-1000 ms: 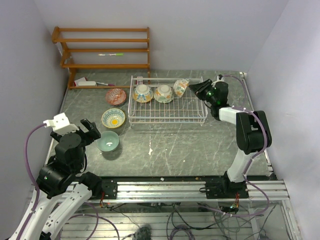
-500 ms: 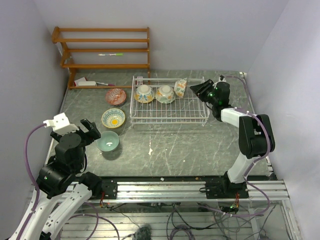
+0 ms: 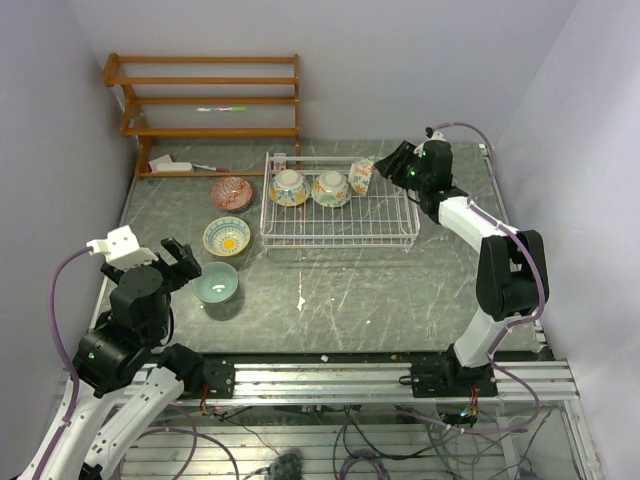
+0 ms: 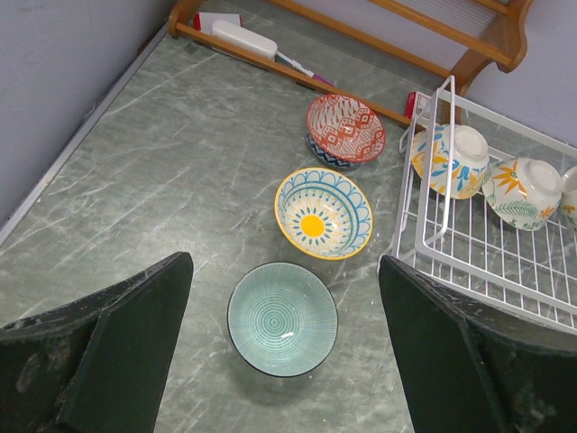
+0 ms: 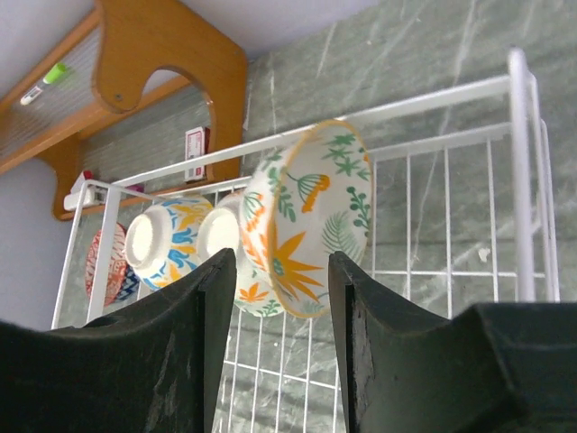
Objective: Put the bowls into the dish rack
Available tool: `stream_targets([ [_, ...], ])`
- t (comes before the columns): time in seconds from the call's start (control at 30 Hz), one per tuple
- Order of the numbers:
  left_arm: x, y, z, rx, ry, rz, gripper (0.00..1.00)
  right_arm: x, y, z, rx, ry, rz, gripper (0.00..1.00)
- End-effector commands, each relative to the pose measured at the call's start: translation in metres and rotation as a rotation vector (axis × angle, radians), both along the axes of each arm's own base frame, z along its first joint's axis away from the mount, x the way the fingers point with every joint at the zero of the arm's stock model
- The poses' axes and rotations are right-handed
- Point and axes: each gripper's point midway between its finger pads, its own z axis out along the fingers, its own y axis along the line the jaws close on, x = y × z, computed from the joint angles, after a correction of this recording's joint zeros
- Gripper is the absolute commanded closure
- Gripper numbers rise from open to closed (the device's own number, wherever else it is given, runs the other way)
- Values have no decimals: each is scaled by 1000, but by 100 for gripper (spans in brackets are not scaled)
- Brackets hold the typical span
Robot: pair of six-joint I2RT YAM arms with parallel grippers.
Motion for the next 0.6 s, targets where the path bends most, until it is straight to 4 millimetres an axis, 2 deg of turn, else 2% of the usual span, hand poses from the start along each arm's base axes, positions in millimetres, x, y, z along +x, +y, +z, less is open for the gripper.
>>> stream_targets([
  [0.0, 0, 2, 13, -16, -34, 12, 5, 8, 12, 12, -91, -56, 48, 54],
  [0.1, 0, 2, 13, -15, -34, 12, 5, 14, 15, 23, -150, -93, 25, 54],
  [0.17, 0, 2, 14, -16, -37, 11, 4, 21, 17, 22, -172, -84, 19, 54],
  [0.33, 0, 2, 13, -17, -38, 11, 4, 36, 16, -1, -207, -17, 3, 55],
  [0.57, 0, 2, 14, -17, -40, 9, 5, 38, 7, -26, -242, 34, -39, 58],
])
